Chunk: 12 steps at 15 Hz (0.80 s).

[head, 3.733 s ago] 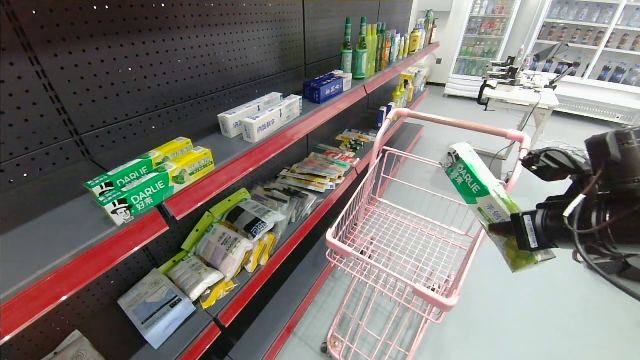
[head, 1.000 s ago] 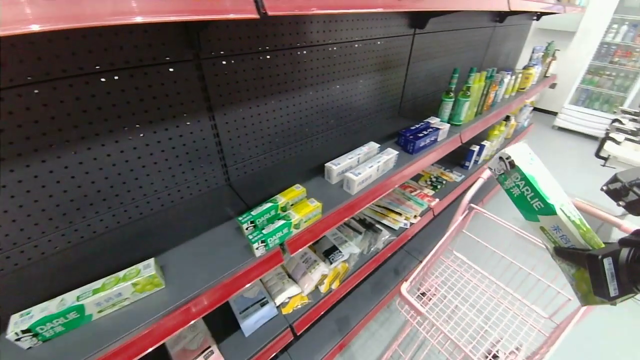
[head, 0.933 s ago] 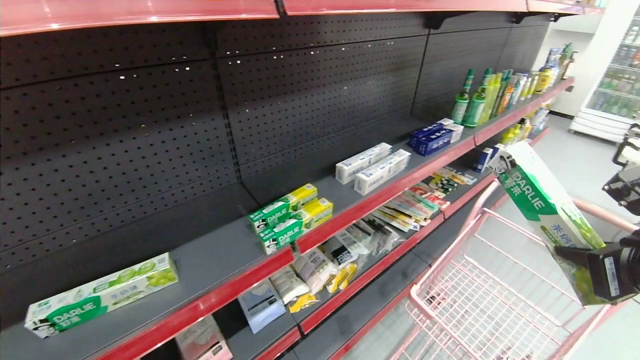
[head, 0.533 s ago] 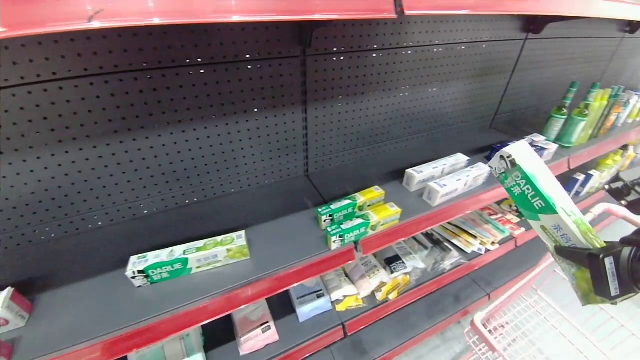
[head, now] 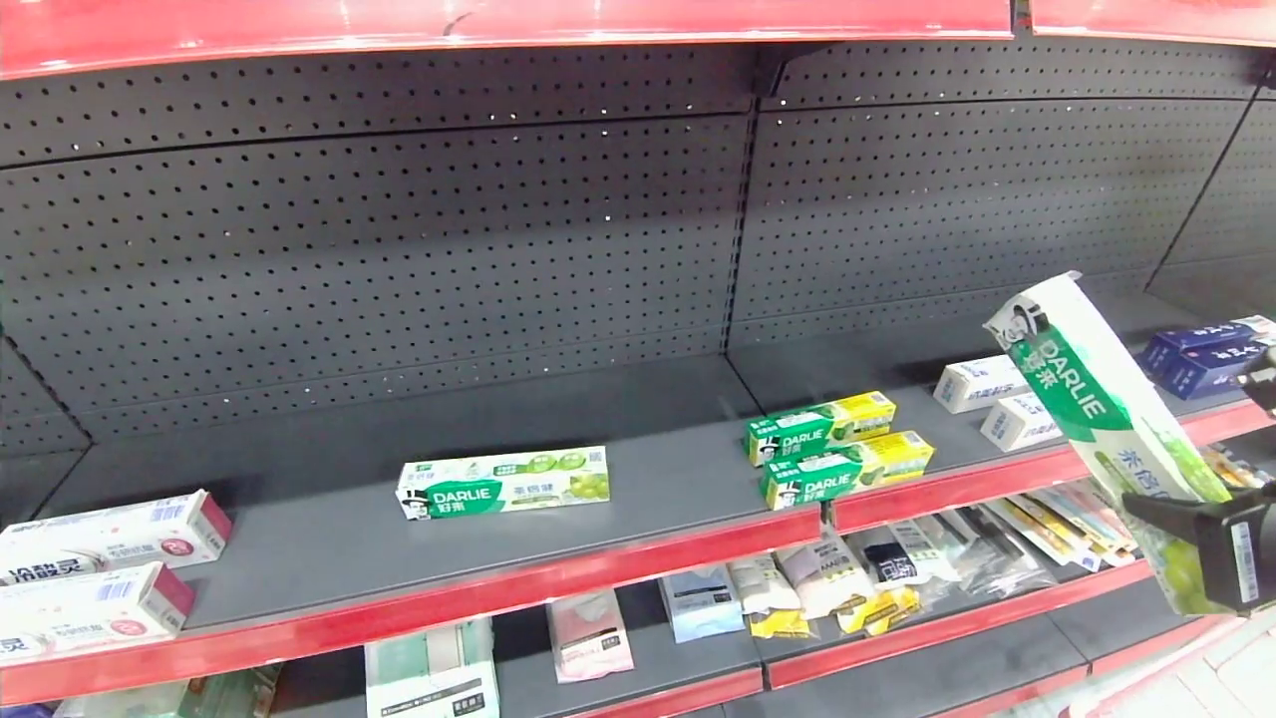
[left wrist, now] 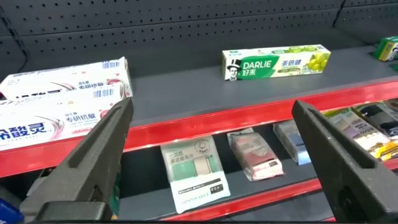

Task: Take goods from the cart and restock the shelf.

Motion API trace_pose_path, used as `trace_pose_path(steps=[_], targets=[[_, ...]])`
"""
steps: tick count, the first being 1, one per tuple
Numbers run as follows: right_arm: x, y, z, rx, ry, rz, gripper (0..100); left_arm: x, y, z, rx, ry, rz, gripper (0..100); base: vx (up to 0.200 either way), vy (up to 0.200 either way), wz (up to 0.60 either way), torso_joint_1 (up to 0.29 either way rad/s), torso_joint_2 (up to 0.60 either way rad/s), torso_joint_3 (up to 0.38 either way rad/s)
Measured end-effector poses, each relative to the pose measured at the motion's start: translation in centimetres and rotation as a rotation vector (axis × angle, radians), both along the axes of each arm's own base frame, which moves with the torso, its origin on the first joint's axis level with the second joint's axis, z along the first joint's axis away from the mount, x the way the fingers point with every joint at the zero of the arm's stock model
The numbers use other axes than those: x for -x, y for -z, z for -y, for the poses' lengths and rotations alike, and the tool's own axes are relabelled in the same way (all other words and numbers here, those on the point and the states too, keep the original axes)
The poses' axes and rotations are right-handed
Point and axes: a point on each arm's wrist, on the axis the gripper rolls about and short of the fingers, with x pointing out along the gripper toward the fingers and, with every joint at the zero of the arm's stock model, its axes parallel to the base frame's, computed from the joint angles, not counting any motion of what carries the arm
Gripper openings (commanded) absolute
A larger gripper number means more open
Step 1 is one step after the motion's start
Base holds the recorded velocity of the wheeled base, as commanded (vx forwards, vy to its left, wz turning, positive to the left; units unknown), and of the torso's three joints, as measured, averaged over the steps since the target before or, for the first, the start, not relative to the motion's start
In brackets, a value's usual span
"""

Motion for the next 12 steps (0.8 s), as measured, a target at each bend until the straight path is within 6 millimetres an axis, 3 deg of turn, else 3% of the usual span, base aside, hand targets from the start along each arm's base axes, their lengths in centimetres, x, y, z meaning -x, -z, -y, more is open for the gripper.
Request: trace_pose_path(steps=[7,9,12], targets=[[3.3,1.0,0.5,0.017,-0.023,0.045,0,0.0,-0.1,0.0,-0.024,0.002,0.002,100,0.0,0.0,0.0,0.0,0.0,0.0],[3.8,0.8,0.5,0.014,-0.032,0.072,0,0.3,-1.9,0.0,-0.02,-0.001,0.029,100,0.0,0.0,0.0,0.0,0.0,0.0],[4.0,0.4,0.3,0.005,-0.052,0.122,0,-1.0,-6.6,0.0,0.013,-0.008,-0.014,100,0.0,0.0,0.0,0.0,0.0,0.0]])
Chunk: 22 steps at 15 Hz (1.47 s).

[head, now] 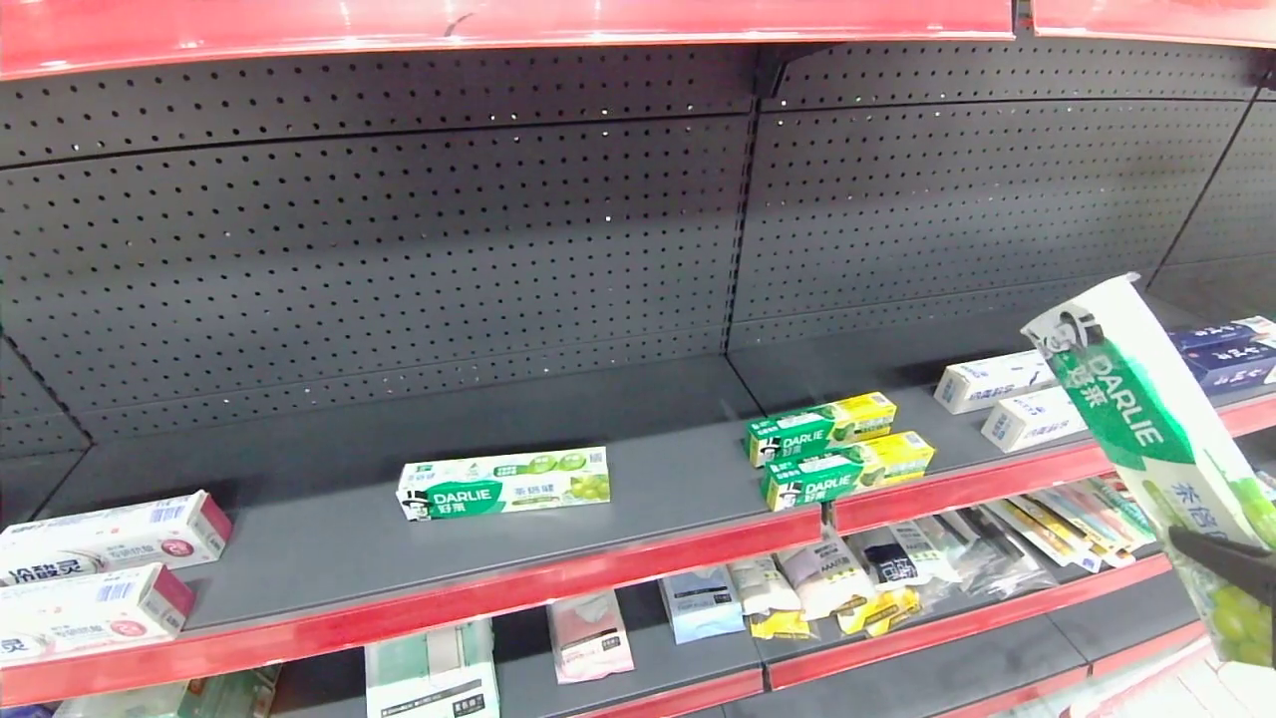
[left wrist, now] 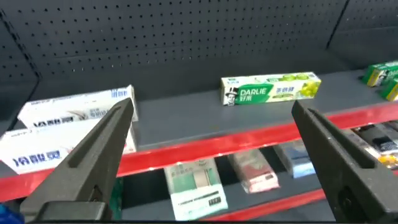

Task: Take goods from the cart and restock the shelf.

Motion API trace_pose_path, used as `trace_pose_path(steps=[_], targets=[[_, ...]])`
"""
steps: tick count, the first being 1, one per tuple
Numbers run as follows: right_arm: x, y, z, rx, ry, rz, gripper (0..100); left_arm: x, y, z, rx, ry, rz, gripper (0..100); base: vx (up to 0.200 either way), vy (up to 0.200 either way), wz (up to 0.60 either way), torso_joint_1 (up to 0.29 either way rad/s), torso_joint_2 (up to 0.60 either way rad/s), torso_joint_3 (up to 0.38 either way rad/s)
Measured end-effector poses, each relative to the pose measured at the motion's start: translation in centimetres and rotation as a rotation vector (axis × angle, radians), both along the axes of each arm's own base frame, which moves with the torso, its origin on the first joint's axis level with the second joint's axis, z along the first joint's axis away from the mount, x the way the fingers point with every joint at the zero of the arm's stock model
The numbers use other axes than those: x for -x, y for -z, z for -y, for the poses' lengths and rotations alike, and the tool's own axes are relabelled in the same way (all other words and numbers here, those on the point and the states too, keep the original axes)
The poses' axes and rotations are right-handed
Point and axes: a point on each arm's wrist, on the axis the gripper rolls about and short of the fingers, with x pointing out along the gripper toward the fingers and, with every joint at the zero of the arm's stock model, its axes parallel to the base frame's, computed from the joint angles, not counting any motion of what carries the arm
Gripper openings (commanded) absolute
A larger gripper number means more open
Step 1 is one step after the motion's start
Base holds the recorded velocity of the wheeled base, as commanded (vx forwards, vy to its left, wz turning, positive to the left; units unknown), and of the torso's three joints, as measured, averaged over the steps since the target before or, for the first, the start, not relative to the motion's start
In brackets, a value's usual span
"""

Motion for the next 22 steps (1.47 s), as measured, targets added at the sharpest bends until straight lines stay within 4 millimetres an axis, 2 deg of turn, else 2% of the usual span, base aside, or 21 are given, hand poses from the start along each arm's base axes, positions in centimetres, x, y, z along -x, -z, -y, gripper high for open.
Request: trace_pose_path(steps=[2,5,9,13,17,22], targets=[[-0.1,-0.5,-0.1,-0.002,-0.01,0.055,0,-2.8,-2.7,0.0,-0.017,-0.008,-0.076,100,0.0,0.0,0.0,0.0,0.0,0.0],[-0.1,-0.9,-0.2,-0.004,-0.017,0.077,0,-8.6,-4.2,0.2,-0.046,0.012,-0.122,100,0.0,0.0,0.0,0.0,0.0,0.0],[0.0,-1.0,-0.2,-0.004,-0.021,0.081,0,-16.0,-2.8,2.3,-0.061,0.063,-0.171,100,0.0,0.0,0.0,0.0,0.0,0.0],[-0.1,-0.7,-0.2,-0.003,-0.023,0.069,0,-21.6,-0.4,6.6,0.016,0.138,-0.225,100,0.0,0.0,0.0,0.0,0.0,0.0],[-0.5,-0.6,-0.3,-0.002,-0.03,0.052,0,-26.2,1.5,9.4,0.069,0.128,-0.288,100,0.0,0.0,0.0,0.0,0.0,0.0],[-0.8,-0.2,-0.4,-0.003,-0.039,0.027,0,-30.1,3.3,11.3,0.076,0.114,-0.324,100,0.0,0.0,0.0,0.0,0.0,0.0]])
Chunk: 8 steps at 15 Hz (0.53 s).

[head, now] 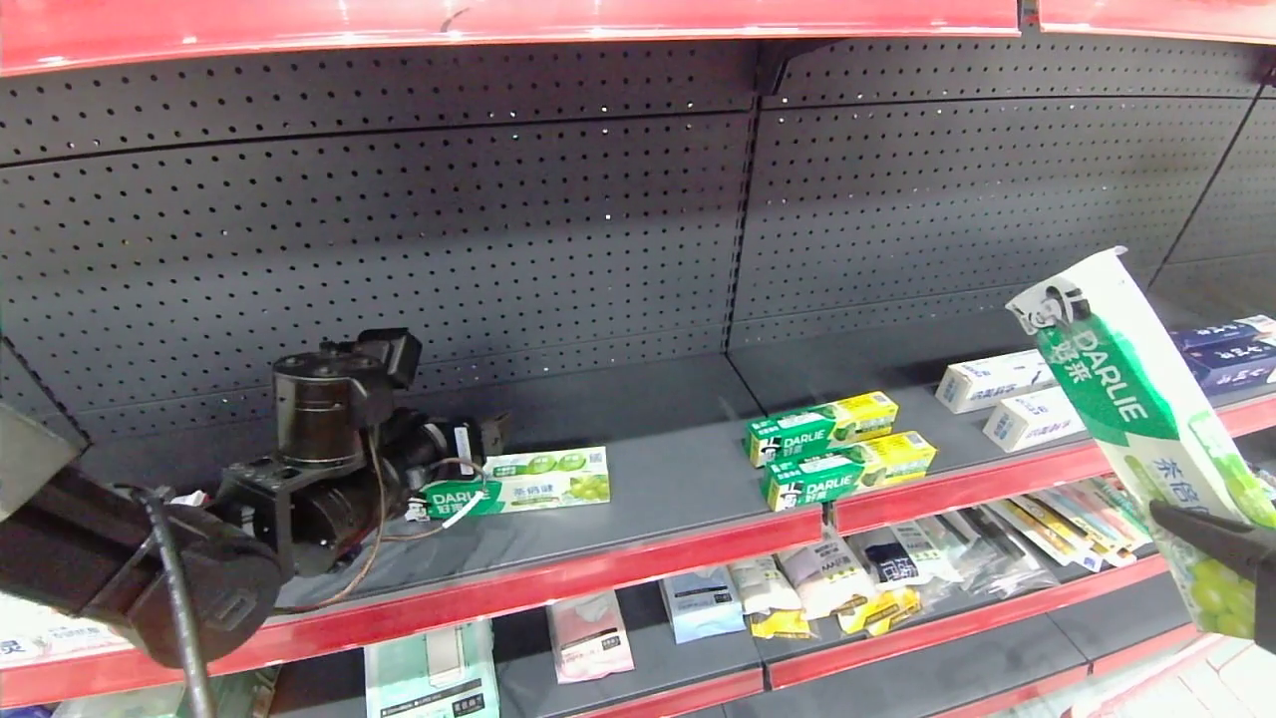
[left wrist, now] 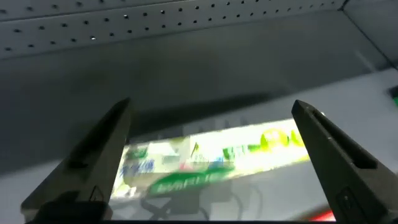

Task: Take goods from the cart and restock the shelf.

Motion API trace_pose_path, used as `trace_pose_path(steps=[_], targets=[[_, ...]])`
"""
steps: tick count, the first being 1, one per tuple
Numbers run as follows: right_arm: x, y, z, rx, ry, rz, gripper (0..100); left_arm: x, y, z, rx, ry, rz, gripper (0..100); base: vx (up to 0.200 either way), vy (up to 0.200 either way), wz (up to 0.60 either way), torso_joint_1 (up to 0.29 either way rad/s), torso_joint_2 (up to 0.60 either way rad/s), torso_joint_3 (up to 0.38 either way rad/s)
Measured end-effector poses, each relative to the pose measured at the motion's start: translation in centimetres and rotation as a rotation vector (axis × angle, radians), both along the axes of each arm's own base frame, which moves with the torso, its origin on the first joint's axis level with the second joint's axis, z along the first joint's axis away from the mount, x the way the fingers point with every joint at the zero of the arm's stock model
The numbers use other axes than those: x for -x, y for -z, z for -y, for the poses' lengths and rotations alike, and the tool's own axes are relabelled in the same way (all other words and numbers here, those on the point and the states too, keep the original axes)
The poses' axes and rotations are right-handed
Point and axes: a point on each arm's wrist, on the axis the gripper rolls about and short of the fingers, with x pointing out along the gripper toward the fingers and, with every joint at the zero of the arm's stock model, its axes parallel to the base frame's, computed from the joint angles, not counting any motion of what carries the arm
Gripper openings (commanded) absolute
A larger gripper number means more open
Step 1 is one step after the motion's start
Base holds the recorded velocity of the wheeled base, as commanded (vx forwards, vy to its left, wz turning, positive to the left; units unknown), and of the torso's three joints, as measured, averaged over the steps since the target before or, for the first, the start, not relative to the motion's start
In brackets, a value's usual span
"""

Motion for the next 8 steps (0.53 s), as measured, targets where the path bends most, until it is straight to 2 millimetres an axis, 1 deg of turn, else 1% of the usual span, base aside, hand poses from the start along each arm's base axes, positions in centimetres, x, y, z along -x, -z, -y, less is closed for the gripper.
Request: trace_pose_path(steps=[2,4,8], targets=[[-0.1,0.1,0.0,0.001,0.001,-0.004,0,-1.1,0.6,0.4,-0.007,-0.024,-0.013,100,0.0,0.0,0.0,0.0,0.0,0.0],[-0.1,0.1,0.0,0.001,0.002,-0.01,0,-2.2,1.3,1.2,-0.006,-0.04,-0.049,100,0.0,0.0,0.0,0.0,0.0,0.0],[-0.2,0.3,0.0,0.0,0.002,-0.023,0,-4.1,1.5,3.0,0.023,-0.092,-0.088,100,0.0,0.0,0.0,0.0,0.0,0.0]])
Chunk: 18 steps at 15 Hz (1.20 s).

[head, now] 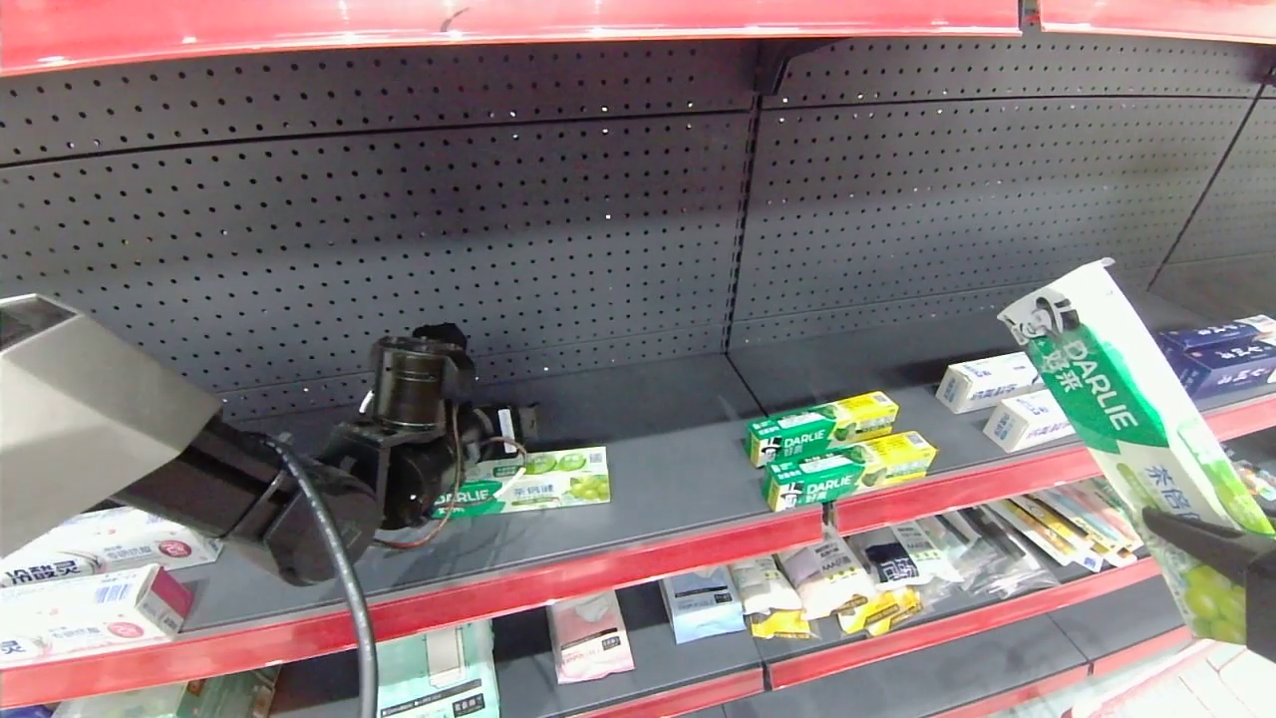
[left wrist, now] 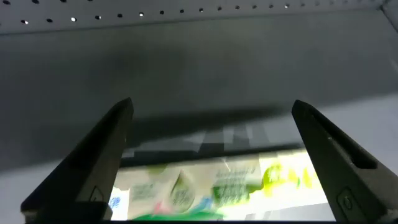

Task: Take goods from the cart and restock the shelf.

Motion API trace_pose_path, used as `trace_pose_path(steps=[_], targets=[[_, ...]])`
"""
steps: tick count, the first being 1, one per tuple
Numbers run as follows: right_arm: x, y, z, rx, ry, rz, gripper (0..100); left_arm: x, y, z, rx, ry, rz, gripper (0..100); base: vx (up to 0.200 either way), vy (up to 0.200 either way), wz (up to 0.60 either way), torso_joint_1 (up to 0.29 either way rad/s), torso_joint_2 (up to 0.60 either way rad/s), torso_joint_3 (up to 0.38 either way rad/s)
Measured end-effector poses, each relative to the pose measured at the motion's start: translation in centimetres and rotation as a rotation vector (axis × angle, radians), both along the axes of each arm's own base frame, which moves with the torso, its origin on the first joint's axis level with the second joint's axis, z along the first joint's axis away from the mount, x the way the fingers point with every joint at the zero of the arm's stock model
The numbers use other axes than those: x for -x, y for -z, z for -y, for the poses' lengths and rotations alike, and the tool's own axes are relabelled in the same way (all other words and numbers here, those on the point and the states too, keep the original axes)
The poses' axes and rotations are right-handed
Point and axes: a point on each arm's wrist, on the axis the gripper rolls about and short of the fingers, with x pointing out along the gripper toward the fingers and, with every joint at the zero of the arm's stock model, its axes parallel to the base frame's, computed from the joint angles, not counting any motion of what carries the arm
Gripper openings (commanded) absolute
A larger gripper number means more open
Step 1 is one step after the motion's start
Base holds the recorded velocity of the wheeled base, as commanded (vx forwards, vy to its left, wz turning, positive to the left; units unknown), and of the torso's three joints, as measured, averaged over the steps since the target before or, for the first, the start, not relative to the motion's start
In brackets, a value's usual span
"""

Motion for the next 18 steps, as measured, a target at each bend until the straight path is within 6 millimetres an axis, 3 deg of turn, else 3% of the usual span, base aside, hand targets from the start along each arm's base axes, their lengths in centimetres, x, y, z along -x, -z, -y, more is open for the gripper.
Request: trace_pose_path(steps=[8,18], targets=[[-0.3,0.2,0.1,-0.004,0.009,-0.018,0,-1.0,2.9,1.5,-0.015,0.056,-0.07,100,0.0,0.0,0.0,0.0,0.0,0.0],[-0.5,0.3,0.1,-0.003,0.008,-0.027,0,-0.6,3.9,1.4,-0.037,0.069,-0.109,100,0.0,0.0,0.0,0.0,0.0,0.0]])
